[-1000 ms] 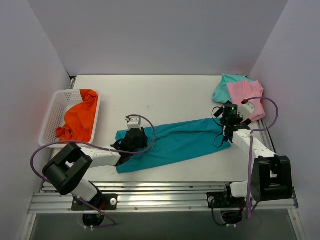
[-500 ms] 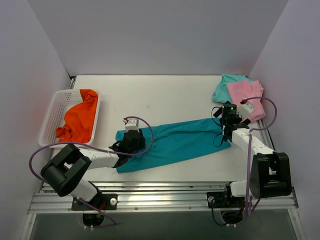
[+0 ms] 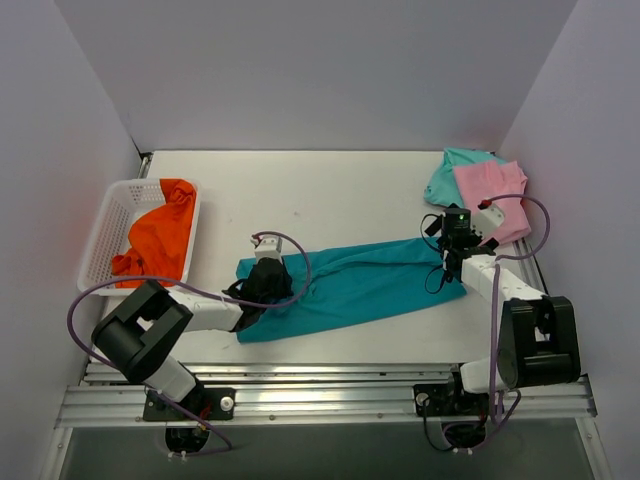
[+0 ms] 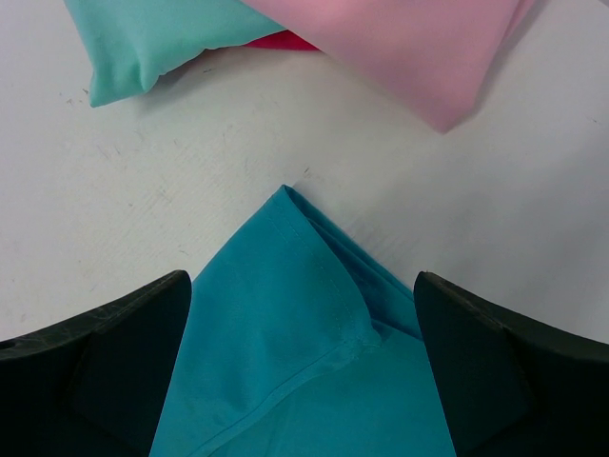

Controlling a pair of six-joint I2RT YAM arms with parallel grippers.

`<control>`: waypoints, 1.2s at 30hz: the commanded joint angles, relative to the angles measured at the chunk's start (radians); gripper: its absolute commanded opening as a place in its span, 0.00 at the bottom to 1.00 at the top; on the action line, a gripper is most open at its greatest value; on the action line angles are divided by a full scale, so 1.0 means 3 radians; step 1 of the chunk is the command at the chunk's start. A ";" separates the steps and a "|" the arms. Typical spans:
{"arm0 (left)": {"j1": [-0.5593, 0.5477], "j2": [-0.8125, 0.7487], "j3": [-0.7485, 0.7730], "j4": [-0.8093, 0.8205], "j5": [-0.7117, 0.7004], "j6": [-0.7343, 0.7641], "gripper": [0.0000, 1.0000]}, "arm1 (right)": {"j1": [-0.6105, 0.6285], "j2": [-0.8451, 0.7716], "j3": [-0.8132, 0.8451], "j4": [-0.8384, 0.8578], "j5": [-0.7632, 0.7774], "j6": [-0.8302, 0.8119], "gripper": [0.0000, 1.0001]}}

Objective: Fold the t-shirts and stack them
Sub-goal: Fold the other side of the tshirt into a rectangle

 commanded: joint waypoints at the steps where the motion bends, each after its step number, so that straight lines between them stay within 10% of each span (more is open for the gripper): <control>1: 0.0017 -0.0048 0.0032 0.0148 0.0059 -0.0016 0.08 | -0.0012 0.0035 -0.0009 0.0081 0.0056 -0.0014 0.99; 25: -0.0095 -0.0514 -0.0004 -0.0159 -0.0059 0.0045 0.02 | -0.0012 0.0015 -0.0044 0.0081 0.0056 -0.0019 0.99; 33: -0.0090 -0.0253 0.0154 -0.0123 -0.0141 0.0096 0.56 | -0.0012 0.0020 -0.0055 0.0086 0.0056 -0.0019 0.99; 36: -0.0085 -0.0131 0.0251 -0.0077 -0.0110 0.0147 0.61 | -0.0007 0.0035 -0.0049 0.0096 0.0067 -0.0019 0.99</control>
